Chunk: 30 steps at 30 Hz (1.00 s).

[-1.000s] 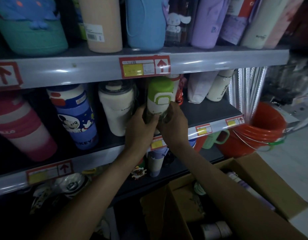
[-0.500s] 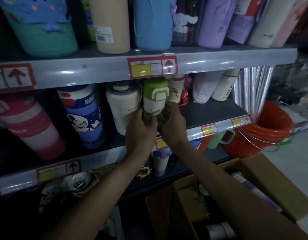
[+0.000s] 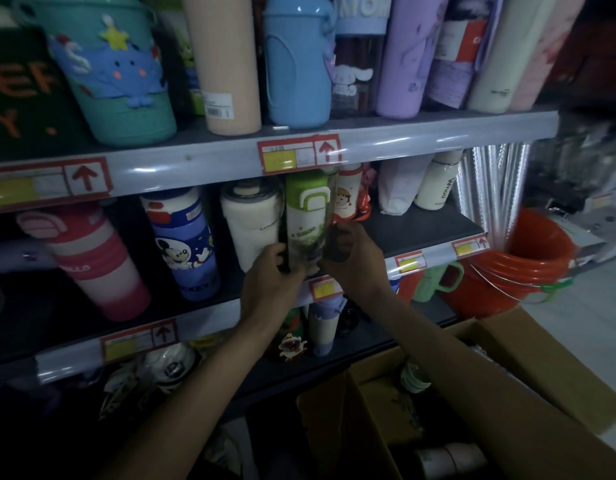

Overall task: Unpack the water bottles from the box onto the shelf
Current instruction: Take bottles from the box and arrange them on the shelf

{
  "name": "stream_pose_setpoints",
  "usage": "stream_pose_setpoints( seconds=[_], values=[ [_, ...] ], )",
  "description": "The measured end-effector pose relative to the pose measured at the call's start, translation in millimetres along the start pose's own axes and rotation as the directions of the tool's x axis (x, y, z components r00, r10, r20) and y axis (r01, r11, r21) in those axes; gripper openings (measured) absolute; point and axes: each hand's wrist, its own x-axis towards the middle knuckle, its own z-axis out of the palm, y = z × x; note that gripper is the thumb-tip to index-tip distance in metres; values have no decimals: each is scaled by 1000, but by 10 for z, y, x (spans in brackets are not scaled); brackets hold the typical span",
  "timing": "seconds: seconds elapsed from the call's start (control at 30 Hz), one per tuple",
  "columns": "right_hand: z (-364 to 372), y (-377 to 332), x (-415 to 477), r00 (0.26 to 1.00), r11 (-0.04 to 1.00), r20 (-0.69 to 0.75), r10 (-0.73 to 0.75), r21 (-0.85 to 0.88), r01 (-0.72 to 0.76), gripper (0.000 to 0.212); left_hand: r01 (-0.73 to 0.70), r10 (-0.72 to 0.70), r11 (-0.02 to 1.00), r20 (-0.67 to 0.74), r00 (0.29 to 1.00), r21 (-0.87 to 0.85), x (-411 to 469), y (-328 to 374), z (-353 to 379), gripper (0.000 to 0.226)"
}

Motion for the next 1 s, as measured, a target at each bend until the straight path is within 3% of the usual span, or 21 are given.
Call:
stream_pose_setpoints(
  seconds=[0.2, 0.33, 0.47, 0.63, 0.8, 1.0],
  values=[
    [-602, 92, -323, 994, 977, 110, 15, -214, 8, 72, -115, 107, 992, 152, 983, 49, -408, 34, -58, 30],
    [-1072, 179, -577, 983, 940, 175, 53, -341, 10, 75, -238, 183, 950, 255, 949, 202, -599, 161, 33, 58],
    [-1487, 304, -831, 975, 911, 208, 85, -413, 9, 80, -334, 225, 895, 347, 910, 295, -760, 254, 191, 54],
    [-1877, 410, -1097, 947, 862, 279, 162, -506, 2, 84, -434, 222, 815, 486, 846, 384, -886, 287, 462, 71],
    [-2037, 727, -1288, 885, 741, 355, 301, -672, 18, 83, -546, 202, 708, 613, 764, 448, -938, 276, 854, 74],
    [-2200, 1409, -1657, 747, 590, 407, 526, -807, 24, 79, -659, 132, 572, 738, 662, 489, -1021, 32, 1535, 72]
  ],
)
